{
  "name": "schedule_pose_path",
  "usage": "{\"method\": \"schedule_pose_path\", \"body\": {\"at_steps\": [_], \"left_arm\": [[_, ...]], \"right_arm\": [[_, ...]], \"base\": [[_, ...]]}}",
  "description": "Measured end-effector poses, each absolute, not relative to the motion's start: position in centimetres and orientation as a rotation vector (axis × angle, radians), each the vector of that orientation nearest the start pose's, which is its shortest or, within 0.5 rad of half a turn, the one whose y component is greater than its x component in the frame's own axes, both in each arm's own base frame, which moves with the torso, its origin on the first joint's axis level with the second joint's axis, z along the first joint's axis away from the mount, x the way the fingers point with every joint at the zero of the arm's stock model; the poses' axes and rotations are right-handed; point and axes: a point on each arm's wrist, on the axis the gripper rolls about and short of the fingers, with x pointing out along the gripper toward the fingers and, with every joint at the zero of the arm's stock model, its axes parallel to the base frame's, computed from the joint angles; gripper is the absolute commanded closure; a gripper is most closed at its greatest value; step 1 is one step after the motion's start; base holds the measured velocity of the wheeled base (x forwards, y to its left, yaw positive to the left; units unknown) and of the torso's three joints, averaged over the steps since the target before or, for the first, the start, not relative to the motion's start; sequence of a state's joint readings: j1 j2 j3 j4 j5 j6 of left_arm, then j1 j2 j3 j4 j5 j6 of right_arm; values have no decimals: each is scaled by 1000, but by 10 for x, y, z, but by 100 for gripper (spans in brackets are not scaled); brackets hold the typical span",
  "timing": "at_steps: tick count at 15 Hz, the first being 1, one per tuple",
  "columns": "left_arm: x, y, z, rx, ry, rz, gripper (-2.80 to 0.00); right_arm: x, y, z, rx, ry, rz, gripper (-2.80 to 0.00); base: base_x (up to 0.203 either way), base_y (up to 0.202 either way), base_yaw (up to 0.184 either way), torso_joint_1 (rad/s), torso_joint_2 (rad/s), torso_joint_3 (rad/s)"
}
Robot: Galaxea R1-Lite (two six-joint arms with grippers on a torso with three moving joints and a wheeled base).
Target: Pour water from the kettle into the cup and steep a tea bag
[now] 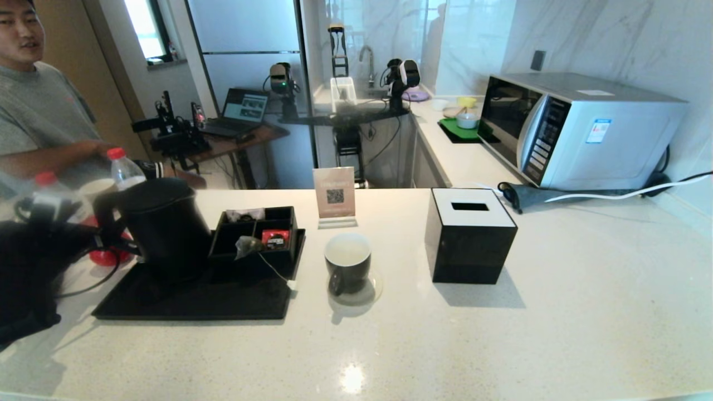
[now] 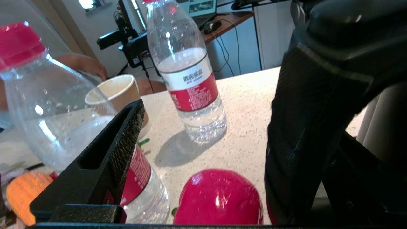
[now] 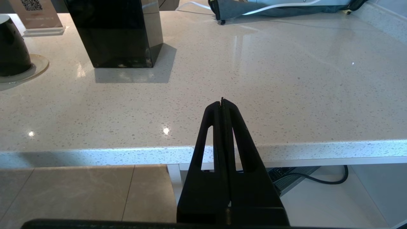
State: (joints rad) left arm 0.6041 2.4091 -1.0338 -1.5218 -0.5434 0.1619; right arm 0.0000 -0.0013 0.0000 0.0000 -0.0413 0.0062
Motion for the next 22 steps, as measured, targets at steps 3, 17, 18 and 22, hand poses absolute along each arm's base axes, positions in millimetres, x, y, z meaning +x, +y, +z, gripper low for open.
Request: {"method": "schedule_pose_path", "body": {"at_steps": [3, 17, 18, 22], "left_arm": [[364, 230, 59, 242, -123, 57, -280], [377, 232, 59, 263, -159, 49, -280], [378, 233, 59, 265, -162, 49, -280], [383, 235, 59, 273, -177, 50, -280]], "right_arm": [[-23, -1, 75, 6, -1, -41, 0], [-23, -1, 75, 6, -1, -41, 0], [-23, -1, 75, 6, -1, -41, 0], [-23, -1, 75, 6, -1, -41, 0]], "base": [[0, 0, 0, 0, 0, 0], [0, 0, 0, 0, 0, 0], [0, 0, 0, 0, 0, 0], [0, 0, 0, 0, 0, 0]]}}
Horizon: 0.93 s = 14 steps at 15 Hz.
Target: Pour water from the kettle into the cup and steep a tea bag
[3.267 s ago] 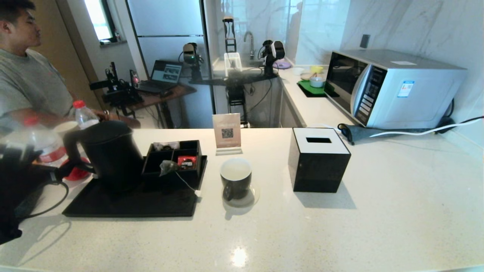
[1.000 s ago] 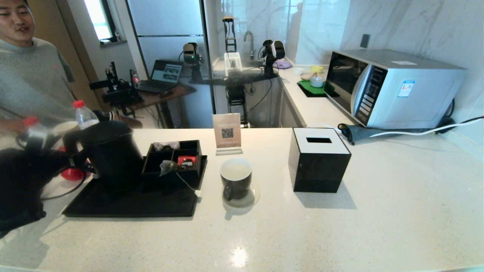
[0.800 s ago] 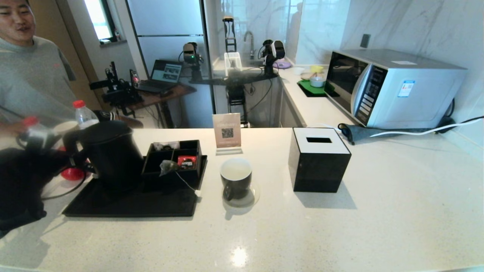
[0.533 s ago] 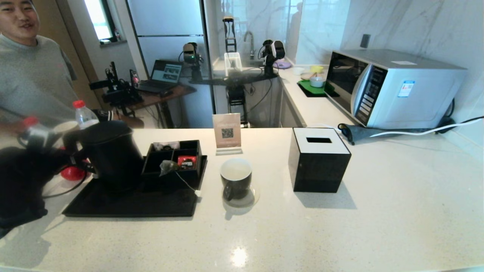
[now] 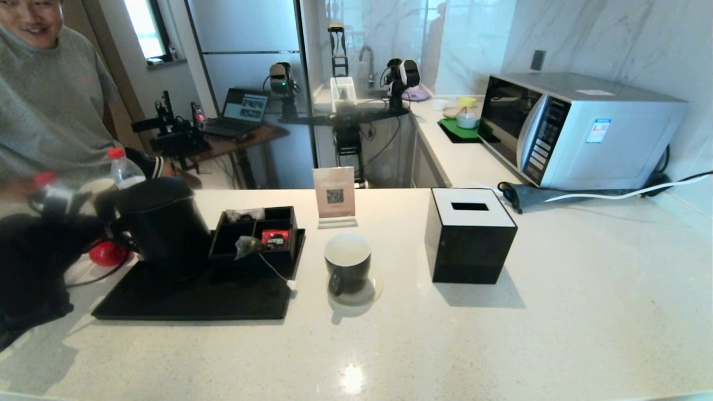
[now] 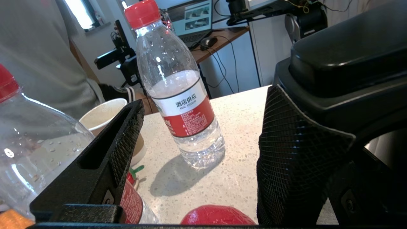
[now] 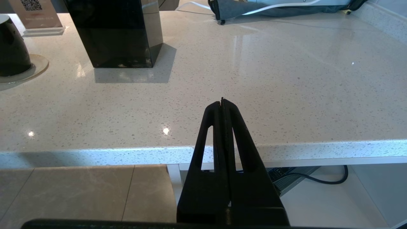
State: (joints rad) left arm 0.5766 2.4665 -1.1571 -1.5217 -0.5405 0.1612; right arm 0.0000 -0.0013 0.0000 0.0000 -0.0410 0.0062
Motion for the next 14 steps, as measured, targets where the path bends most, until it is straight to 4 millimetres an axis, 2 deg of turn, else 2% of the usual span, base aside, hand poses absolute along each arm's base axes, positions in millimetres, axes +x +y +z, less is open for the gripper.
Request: {"method": "schedule_pose_path", "body": {"at_steps": [7, 14], "left_arm": [[389, 232, 56, 272, -182, 51, -280], [405, 225, 58, 285, -219, 46, -280]], "right_arm": [[-23, -1, 75, 6, -1, -41, 0], [-23, -1, 75, 6, -1, -41, 0]], "base": [[0, 0, 0, 0, 0, 0], [0, 0, 0, 0, 0, 0]]}}
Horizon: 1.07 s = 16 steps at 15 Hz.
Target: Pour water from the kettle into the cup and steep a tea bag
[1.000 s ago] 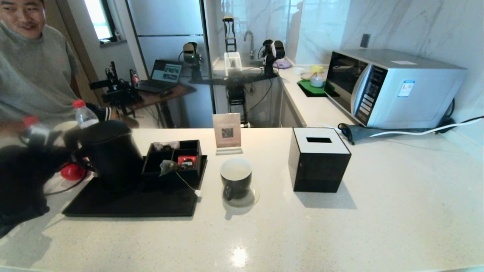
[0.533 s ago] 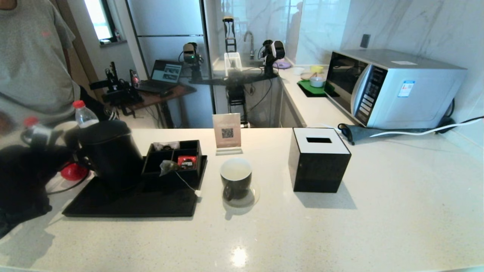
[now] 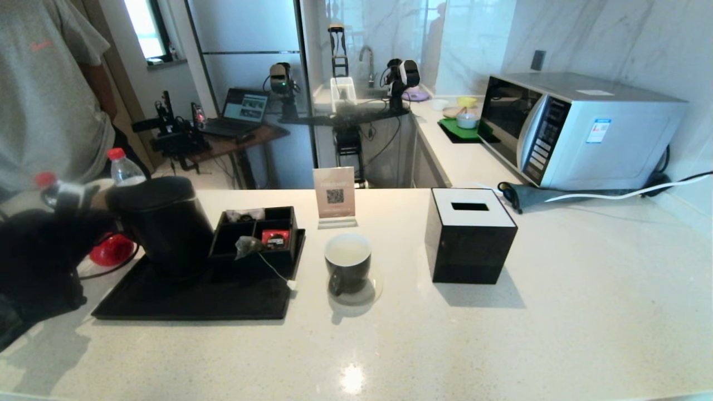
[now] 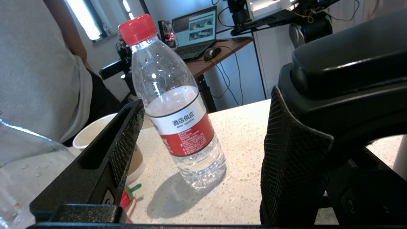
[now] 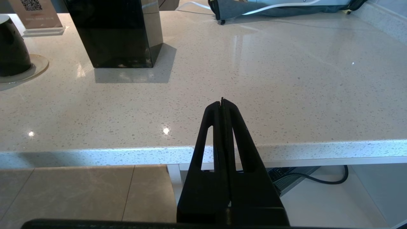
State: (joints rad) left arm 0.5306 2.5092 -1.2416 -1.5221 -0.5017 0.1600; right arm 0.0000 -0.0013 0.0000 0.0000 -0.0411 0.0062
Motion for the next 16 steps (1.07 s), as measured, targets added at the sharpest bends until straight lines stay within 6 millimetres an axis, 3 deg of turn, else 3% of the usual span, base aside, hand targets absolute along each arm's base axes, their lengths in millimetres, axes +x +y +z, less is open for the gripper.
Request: {"method": "schedule_pose_path", "body": {"at_steps": [16], "left_arm": [[413, 222, 54, 289, -230, 34, -280]], "right_arm": [[-23, -1, 75, 6, -1, -41, 0]], "base": [[0, 0, 0, 0, 0, 0]]}}
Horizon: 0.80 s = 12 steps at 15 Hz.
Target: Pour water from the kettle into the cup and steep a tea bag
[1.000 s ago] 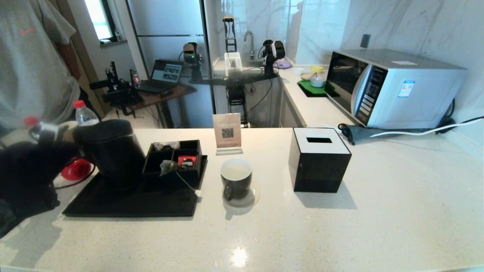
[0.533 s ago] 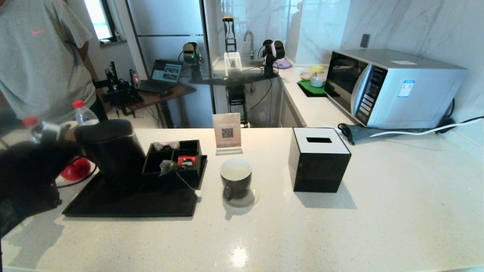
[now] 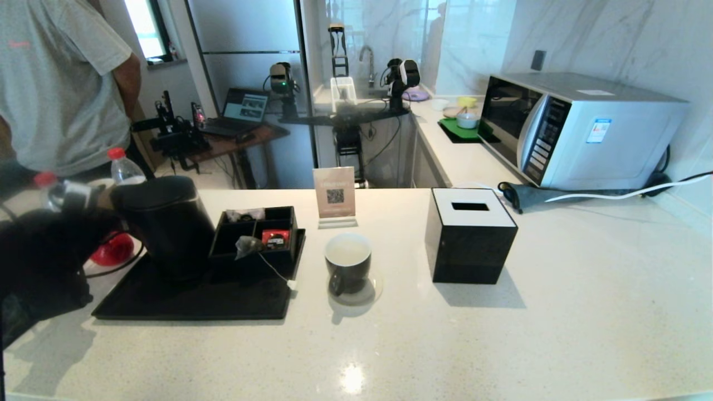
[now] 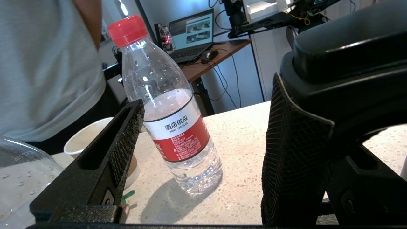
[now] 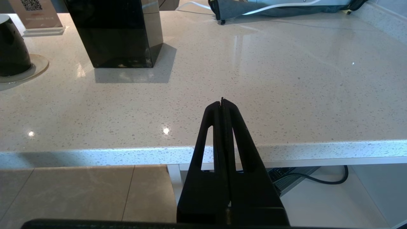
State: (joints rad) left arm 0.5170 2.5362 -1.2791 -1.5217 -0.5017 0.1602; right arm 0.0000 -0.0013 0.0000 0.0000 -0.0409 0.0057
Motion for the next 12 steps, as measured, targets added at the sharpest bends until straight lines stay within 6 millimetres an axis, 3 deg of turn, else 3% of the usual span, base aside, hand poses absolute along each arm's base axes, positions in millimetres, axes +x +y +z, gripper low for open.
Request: {"method": "schedule_pose_path", "body": {"at_steps": [3, 4, 12], "left_arm": [[415, 220, 55, 290, -235, 27, -280], [415, 220, 55, 291, -236, 27, 0], [416, 222, 58, 288, -248, 30, 0]], "right_arm": [[-23, -1, 75, 6, -1, -41, 0], [-23, -1, 75, 6, -1, -41, 0], [-23, -1, 75, 6, -1, -41, 0]], "base": [[0, 0, 0, 0, 0, 0], [0, 0, 0, 0, 0, 0], [0, 0, 0, 0, 0, 0]]}}
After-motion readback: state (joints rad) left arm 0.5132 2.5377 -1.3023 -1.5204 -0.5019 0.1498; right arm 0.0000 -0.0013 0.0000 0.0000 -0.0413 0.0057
